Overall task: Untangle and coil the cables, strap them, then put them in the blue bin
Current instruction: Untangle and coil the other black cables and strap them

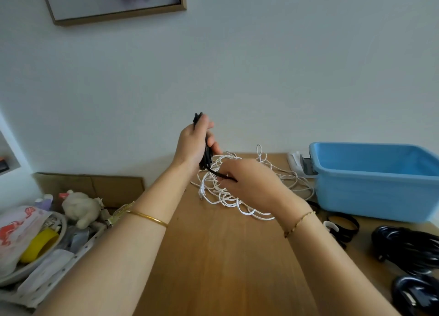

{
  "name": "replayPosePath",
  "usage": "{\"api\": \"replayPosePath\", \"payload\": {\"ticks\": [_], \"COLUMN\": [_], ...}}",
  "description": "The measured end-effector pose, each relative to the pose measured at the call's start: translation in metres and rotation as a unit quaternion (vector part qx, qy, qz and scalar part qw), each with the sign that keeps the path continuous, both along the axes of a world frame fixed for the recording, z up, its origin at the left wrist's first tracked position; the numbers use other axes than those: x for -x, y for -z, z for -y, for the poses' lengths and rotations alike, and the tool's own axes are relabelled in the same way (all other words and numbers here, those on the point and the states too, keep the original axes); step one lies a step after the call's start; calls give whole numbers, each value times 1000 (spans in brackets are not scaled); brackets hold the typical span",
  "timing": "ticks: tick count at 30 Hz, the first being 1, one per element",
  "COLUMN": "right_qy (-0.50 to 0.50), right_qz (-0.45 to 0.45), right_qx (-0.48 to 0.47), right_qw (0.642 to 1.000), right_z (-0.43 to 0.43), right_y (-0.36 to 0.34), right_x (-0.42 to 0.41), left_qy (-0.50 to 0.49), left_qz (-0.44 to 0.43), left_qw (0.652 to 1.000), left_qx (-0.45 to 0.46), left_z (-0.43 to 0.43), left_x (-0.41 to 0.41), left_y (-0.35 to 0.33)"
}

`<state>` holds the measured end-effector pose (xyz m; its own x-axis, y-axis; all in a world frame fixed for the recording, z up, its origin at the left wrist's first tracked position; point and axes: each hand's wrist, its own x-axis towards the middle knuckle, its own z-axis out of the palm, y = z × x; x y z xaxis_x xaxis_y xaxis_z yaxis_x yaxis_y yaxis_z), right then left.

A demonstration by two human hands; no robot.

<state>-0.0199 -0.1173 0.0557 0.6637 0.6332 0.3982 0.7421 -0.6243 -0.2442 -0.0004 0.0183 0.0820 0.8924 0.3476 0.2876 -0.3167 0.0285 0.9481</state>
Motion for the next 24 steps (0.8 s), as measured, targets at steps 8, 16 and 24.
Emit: {"api": "replayPosePath", "payload": {"ticks": [8, 16, 24], "right_qy": [-70, -101, 35], "right_qz": [21, -125, -128], "right_qx": [-200, -327, -328], "right_qw": [977, 931, 935], "right_z": [14, 26, 42], "right_y": [-34, 6, 52], "right_x": [-7, -23, 1], "left_qy": [109, 351, 354], "left_qz": [-103, -266, -344], "left_qw": [964, 896, 854], "left_qx": [-220, 51, 165], "left_z": [11, 23, 47], "left_x": [13, 26, 35], "left_y": [10, 13, 43]}}
